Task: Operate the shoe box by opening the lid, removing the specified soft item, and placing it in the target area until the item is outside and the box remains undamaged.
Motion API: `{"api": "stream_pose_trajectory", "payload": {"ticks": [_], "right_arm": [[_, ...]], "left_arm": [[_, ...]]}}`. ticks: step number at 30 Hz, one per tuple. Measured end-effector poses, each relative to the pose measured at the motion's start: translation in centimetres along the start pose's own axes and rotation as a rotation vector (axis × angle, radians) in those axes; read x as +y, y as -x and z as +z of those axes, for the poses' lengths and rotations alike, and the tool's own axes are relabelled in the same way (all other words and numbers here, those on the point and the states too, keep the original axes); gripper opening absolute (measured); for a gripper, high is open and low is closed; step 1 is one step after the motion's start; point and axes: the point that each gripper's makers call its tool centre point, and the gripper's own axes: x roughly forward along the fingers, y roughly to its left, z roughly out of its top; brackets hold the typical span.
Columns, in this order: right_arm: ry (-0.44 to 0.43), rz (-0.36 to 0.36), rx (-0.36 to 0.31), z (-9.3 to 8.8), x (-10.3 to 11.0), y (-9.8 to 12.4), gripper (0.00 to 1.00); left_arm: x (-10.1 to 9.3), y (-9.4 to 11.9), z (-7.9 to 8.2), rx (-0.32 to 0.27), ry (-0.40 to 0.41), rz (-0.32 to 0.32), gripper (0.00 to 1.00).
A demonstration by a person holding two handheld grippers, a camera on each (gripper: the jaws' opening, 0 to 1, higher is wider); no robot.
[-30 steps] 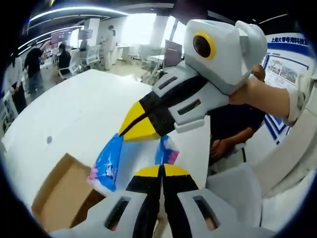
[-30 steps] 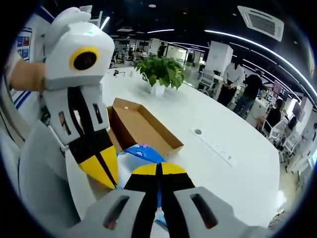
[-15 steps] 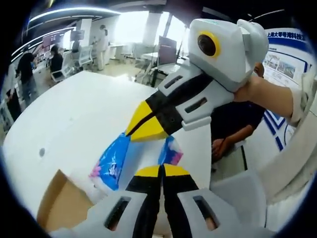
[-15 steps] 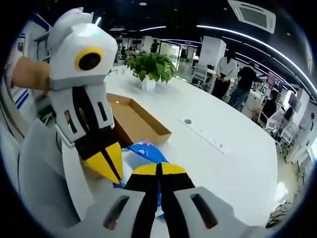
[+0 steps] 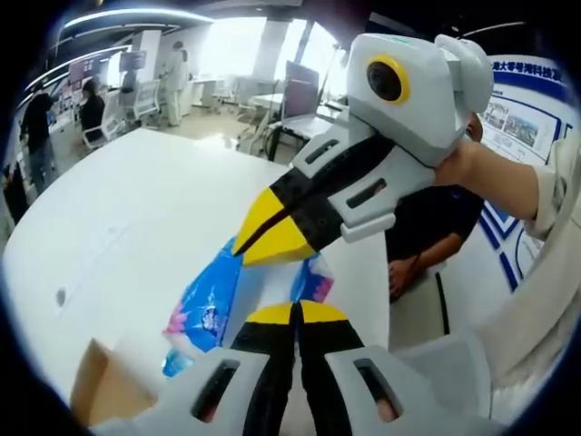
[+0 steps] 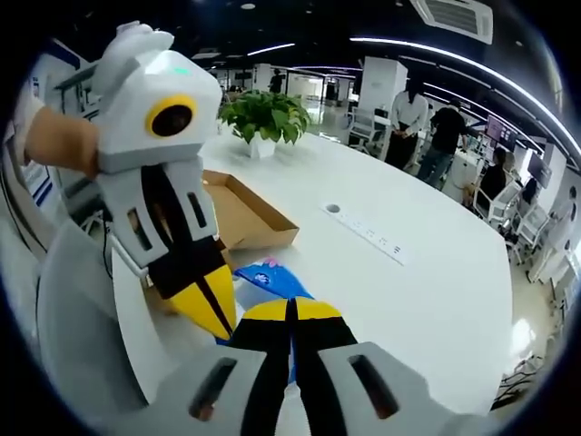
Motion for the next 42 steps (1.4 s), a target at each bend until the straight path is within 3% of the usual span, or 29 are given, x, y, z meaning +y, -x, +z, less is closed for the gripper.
{"api": "stream_pose_trajectory", "payload": {"ticks": [22, 42], "right_arm": [[-0.095, 0.042, 0.043, -3.8, -5.1, 1.0, 0.0], [-0.141, 0.092, 0.106, -7.7, -7.6, 1.3, 0.0]], "left_arm": [[1.3, -6.1, 2.6, 0.012, 0.006, -0.074, 0.0], [1.3, -10.8, 3.5, 0.041, 0.013, -0.136, 0.0]]}}
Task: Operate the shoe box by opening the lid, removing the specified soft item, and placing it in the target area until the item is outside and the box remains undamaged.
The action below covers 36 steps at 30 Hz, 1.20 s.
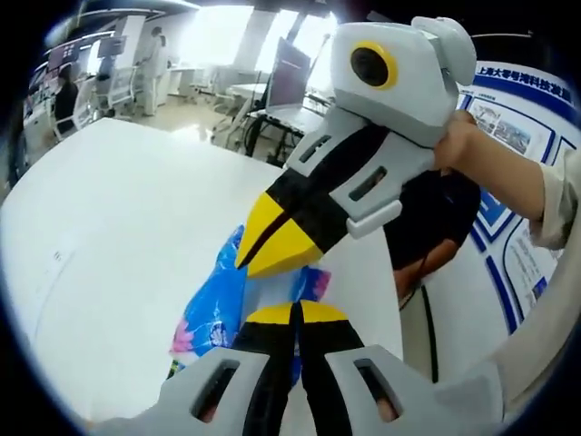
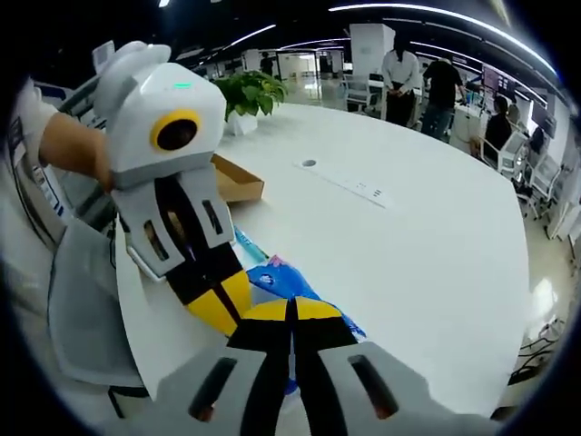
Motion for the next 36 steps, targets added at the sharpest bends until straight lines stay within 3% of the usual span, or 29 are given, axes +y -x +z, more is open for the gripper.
{"api": "stream_pose_trajectory", "payload": {"ticks": [19, 36], "right_arm": [[-0.041, 0.015, 0.02, -2.3, -1.7, -0.3, 0.0], [-0.074, 0.027, 0.055, -5.4, -3.4, -2.2, 0.0]], "left_arm": [[0.4, -3.7, 0.4, 0.015, 0.014, -0.025, 0.0], [1.6, -6.6, -1.1, 0.044, 0.056, -0.054, 0.0]]}}
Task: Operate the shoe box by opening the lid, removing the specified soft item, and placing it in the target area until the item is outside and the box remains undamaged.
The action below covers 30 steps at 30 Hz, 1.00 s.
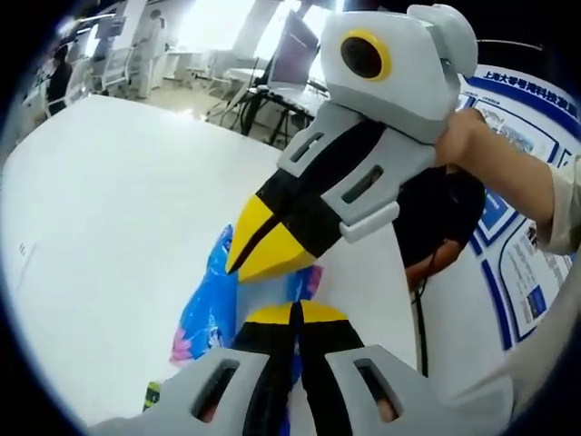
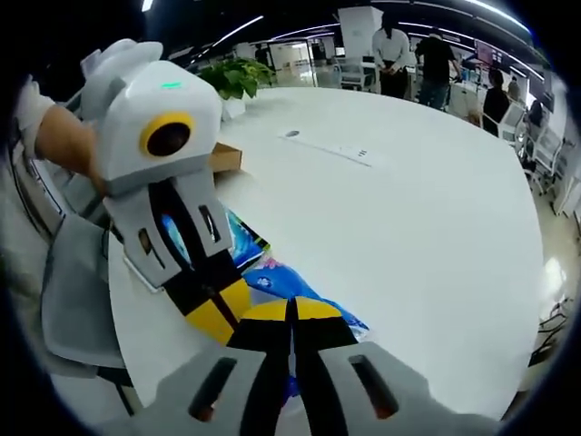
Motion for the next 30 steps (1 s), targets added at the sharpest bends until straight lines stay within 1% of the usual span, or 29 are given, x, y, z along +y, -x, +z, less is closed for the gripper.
{"api": "stream_pose_trajectory", "payload": {"ticks": [4, 10, 14, 19, 22, 26, 30], "right_arm": [[0.024, -0.011, 0.017, -0.5, -0.5, -0.4, 0.0], [0.042, -0.016, 0.02, -0.6, -0.8, -1.2, 0.0], [0.042, -0.018, 0.016, -0.5, -1.0, -1.3, 0.0], [0.044, -0.024, 0.023, -0.9, -1.1, -1.6, 0.0], [0.03, -0.038, 0.011, -0.8, -1.3, -1.5, 0.0], [0.05, -0.048, 0.011, -0.9, -1.2, -1.5, 0.0], [0.059, -0.067, -0.003, -0.4, -1.6, -1.5, 0.0]], "left_arm": [[0.1, -0.4, -0.1, -0.007, 0.018, -0.006, 0.0], [0.2, -0.8, -0.2, -0.001, 0.027, -0.009, 0.0], [0.1, -1.0, -0.3, 0.001, 0.036, -0.016, 0.0], [0.1, -1.1, -0.5, 0.008, 0.03, -0.016, 0.0], [0.0, -1.2, -0.5, 0.008, 0.026, -0.019, 0.0], [0.0, -1.2, -0.4, 0.004, 0.03, -0.015, 0.0], [0.0, -1.1, -0.3, 0.0, 0.028, -0.012, 0.0]]}}
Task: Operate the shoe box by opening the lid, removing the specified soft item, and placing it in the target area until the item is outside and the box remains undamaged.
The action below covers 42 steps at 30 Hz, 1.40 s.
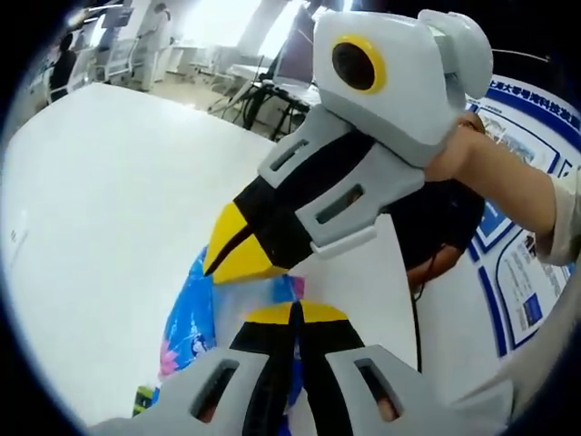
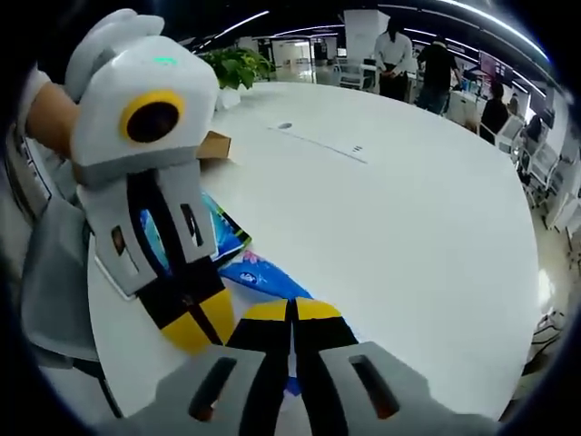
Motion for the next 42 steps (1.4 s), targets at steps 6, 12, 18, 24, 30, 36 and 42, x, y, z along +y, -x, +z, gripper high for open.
{"api": "stream_pose_trajectory", "payload": {"ticks": [6, 12, 18, 24, 30, 36, 42], "right_arm": [[0.01, -0.008, 0.01, 0.2, 0.0, -0.2, 0.0], [0.015, -0.015, 0.014, -0.2, 0.0, 0.1, 0.0], [0.023, -0.034, 0.002, 0.1, -0.2, 0.8, 0.01], [0.009, -0.041, -0.001, -0.1, 0.0, 1.4, 0.02], [0.0, -0.049, -0.026, 0.4, 0.4, 2.5, 0.02], [0.005, -0.056, -0.022, 0.4, 1.3, 3.5, 0.05], [0.01, -0.071, -0.03, 0.9, 2.4, 4.8, 0.09]], "left_arm": [[0.1, 0.0, 0.1, -0.004, -0.005, 0.004, 0.0], [0.1, 0.0, 0.0, 0.002, -0.014, 0.002, 0.0], [0.2, 0.1, 0.6, -0.017, -0.02, 0.022, 0.0], [-0.1, 0.6, 1.2, -0.04, -0.019, 0.031, 0.0], [-0.2, 1.5, 0.8, -0.027, -0.043, 0.054, 0.02], [-0.1, 2.9, 0.4, -0.017, -0.072, 0.091, 0.08], [-0.5, 4.6, 0.0, -0.026, -0.077, 0.118, 0.14]]}}
